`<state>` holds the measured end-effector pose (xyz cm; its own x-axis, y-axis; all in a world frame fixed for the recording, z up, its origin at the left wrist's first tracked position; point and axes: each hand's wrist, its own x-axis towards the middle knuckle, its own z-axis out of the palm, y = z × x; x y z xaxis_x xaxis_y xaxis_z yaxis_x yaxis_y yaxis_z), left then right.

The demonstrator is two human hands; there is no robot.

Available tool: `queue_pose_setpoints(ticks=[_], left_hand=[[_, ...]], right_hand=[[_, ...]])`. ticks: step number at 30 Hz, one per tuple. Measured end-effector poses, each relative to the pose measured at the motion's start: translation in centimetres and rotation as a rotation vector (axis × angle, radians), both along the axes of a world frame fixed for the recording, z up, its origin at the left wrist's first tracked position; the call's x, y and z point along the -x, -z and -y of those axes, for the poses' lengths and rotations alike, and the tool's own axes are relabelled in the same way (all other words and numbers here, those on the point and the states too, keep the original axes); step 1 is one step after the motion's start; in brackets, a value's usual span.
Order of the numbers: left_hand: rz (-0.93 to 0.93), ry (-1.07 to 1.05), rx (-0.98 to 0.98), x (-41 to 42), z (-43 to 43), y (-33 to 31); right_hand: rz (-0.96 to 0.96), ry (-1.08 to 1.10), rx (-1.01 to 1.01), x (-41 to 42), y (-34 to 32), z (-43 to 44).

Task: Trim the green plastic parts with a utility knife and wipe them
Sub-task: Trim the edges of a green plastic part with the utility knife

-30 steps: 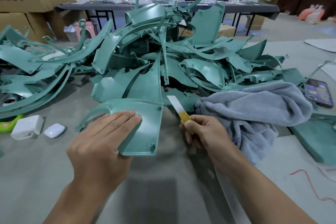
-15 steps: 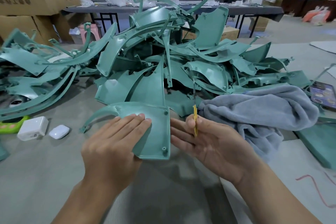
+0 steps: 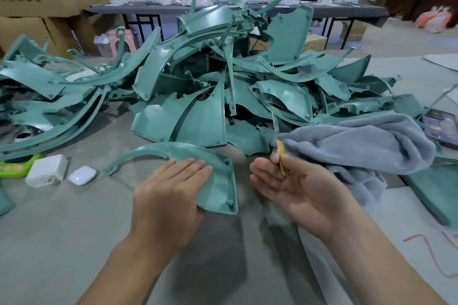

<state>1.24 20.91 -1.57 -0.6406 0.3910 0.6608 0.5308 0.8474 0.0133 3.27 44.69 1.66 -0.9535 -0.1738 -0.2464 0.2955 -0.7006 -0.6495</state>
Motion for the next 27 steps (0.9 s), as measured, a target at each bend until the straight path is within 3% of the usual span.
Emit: queue_pose_setpoints(ticks=[7, 9, 13, 17, 19, 22, 24, 27], left_hand=[[0.169, 0.136, -0.106, -0.2, -1.6, -0.3], [0.181, 0.190, -0.225, -0.2, -1.6, -0.4], [0.173, 0.047, -0.542, 0.0, -1.0, -0.6], [0.230, 0.053, -0.536, 0.9, -0.7, 0.3], [0.159, 0.055, -0.502, 0.9, -0.7, 0.4], [-0.111, -0.084, -0.359, 0.5, -0.9, 0.1], [-0.250, -0.051, -0.311, 0.2, -1.1, 0.1], [-0.161, 0.036, -0.428, 0.1, -1.0, -0.2]], right_hand=[[-0.035, -0.094, -0.290, -0.4, 0.9, 2.2], [-0.021, -0.040, -0.314, -0.4, 1.0, 2.5], [-0.045, 0.002, -0.308, -0.4, 0.7, 2.0], [-0.123, -0.007, -0.318, -0.4, 0.7, 1.9], [-0.162, 0.048, -0.395, -0.4, 0.9, 2.2], [-0.269, 0.205, -0.557, -0.2, 1.3, 2.2], [-0.349, 0.280, -0.686, -0.1, 1.4, 2.1], [-0.490, 0.327, -0.945, -0.1, 1.5, 2.1]])
